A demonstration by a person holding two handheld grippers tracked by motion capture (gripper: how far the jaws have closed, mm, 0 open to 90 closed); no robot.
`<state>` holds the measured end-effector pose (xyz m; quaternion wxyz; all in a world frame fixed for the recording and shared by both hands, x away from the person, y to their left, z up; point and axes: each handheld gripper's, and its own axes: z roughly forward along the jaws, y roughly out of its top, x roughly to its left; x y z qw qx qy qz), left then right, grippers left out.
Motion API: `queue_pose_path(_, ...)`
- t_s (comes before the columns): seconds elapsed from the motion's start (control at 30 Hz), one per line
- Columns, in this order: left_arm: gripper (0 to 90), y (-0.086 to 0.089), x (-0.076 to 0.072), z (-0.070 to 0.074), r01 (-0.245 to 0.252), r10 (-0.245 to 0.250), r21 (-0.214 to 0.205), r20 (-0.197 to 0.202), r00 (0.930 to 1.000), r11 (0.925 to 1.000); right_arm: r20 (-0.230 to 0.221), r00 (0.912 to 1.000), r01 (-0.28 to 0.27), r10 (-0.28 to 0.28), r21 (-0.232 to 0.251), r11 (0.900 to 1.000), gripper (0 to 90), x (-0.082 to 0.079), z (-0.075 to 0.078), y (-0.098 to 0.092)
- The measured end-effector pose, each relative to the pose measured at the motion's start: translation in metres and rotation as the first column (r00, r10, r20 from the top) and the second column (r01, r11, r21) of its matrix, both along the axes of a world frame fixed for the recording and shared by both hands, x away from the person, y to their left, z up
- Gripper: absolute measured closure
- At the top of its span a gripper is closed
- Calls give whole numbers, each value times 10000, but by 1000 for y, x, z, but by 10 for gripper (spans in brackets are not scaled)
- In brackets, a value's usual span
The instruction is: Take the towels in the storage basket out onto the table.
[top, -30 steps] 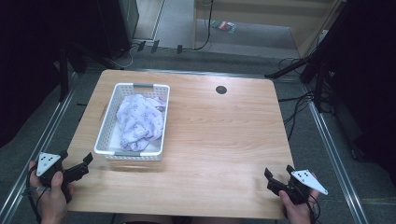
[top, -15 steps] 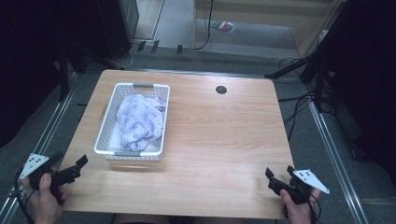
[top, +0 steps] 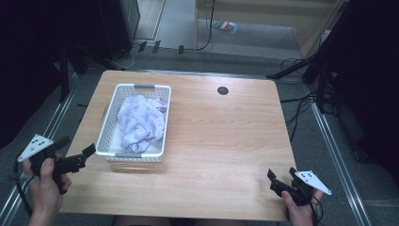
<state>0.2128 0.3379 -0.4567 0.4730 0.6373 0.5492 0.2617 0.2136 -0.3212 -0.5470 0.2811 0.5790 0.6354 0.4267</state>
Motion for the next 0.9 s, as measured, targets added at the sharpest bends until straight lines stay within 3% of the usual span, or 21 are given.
queue_pose_path(0.1,0,-13,13,7,279,-272,282,-229,9994,9992,-8,10000,1,-1,21,10000,127,0,0,0)
queue_pose_path(0.2,0,-22,27,13,379,-362,293,-576,9977,9989,10,10000,-30,30,29,10000,126,0,0,0)
queue_pose_path(0.53,0,-45,65,23,662,-591,570,-1185,9912,9962,8,10000,-82,82,18,10000,126,0,0,0)
queue_pose_path(0.7,0,-57,83,24,972,-833,842,-1551,9844,9917,-10,9999,-104,104,1,9999,124,0,0,0)
queue_pose_path(0.9,0,-67,105,24,1359,-1121,1000,-2139,9704,9857,-39,10000,-74,74,-9,10000,124,0,0,0)
